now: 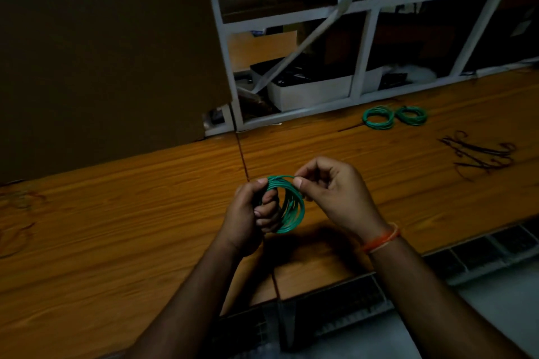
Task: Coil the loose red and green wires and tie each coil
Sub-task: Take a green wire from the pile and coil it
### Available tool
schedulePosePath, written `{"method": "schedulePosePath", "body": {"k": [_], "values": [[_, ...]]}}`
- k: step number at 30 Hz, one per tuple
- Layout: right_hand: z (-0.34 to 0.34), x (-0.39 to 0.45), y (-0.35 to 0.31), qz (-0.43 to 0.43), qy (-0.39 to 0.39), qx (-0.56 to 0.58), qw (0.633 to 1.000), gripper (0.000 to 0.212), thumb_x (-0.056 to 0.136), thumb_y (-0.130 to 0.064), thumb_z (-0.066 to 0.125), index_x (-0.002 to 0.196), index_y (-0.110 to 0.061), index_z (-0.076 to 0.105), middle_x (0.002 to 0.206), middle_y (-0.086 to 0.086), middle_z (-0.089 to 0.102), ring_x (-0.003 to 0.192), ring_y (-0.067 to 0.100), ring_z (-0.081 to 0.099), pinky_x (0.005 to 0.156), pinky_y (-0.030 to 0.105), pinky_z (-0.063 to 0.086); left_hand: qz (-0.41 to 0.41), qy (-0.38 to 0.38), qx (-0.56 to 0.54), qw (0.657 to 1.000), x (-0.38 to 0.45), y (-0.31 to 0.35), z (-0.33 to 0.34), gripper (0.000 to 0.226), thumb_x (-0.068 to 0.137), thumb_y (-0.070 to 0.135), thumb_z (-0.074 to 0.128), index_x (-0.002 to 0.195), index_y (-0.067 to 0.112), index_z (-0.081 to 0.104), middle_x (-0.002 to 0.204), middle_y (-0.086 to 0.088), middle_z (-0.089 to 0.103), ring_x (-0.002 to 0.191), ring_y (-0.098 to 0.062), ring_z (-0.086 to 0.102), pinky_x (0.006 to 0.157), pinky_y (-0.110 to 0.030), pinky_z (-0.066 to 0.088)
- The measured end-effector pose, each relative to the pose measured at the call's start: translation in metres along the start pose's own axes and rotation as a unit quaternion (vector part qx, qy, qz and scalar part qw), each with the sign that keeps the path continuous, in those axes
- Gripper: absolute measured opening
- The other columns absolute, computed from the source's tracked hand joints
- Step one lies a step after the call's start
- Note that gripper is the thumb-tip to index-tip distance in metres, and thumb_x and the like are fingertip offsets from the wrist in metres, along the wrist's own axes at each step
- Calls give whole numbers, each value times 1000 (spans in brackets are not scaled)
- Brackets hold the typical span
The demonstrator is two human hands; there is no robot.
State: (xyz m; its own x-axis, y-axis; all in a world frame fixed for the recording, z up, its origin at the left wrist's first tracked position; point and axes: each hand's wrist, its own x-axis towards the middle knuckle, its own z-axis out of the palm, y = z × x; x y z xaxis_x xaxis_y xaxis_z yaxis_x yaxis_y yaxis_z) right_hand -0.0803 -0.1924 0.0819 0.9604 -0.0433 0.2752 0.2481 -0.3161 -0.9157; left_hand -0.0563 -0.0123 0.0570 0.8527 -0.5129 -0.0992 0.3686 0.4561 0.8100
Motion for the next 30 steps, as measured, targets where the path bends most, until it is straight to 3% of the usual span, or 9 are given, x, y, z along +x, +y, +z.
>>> {"method": "schedulePosePath", "body": {"k": [4,8,12,16,18,21,25,28,30], "values": [[-17,0,15,6,14,-12,1000,9,89,-15,73,86,-23,71,79,-4,70,76,16,67,69,46,59,4,2,12,1000,20,-7,11,39,96,40,49,62,20,49,45,7,27,34,-6,23,38,-16,22],[-33,6,20,-5,-5,-31,999,11,94,-22,65,92,-21,76,87,-9,72,85,10,68,74,39,58,11,-7,50,999,44,-9,15,41,100,41,46,65,20,48,49,5,26,37,-8,21,42,-22,14],[-46,15,32,-11,44,-50,998,17,94,-37,65,91,-24,75,100,-11,71,100,6,67,81,33,57,-24,-51,32,998,74,-6,20,43,104,42,43,66,21,47,52,4,19,39,-9,17,40,-20,15],[-49,21,52,50,107,63,991,4,95,-19,70,93,-16,71,90,-1,75,87,9,70,76,35,56,-94,-86,-22,992,104,-9,35,43,103,42,40,66,20,45,50,6,17,40,-9,10,39,-19,12],[-53,22,58,68,138,135,979,10,96,-11,67,106,-11,69,96,3,77,93,13,72,80,33,55,-128,-98,-35,986,120,-13,43,45,101,43,41,63,21,46,45,9,22,40,-8,9,39,-19,9],[-68,21,71,85,140,170,972,33,101,-14,58,134,-11,62,120,0,74,116,14,67,98,30,54,-164,-100,-52,980,143,-27,59,46,98,45,41,58,23,46,40,11,27,34,-5,13,39,-18,7],[-97,24,101,85,171,116,975,34,104,-17,56,136,-8,63,131,0,69,124,10,63,104,28,50,-150,-50,-3,987,178,-56,86,41,94,46,48,62,20,47,43,8,26,32,-3,22,38,-18,12],[-128,22,130,111,214,88,966,33,103,-17,58,135,-7,64,130,2,69,122,10,64,104,31,51,-90,43,120,988,205,-91,109,36,102,41,51,78,14,52,50,5,32,39,-8,27,42,-18,22],[-152,18,148,136,240,69,959,33,103,-19,59,133,-7,65,130,1,69,122,7,63,105,34,52,-35,97,201,974,223,-122,127,34,102,41,56,88,11,57,55,2,45,49,-16,42,51,-27,35]]}}
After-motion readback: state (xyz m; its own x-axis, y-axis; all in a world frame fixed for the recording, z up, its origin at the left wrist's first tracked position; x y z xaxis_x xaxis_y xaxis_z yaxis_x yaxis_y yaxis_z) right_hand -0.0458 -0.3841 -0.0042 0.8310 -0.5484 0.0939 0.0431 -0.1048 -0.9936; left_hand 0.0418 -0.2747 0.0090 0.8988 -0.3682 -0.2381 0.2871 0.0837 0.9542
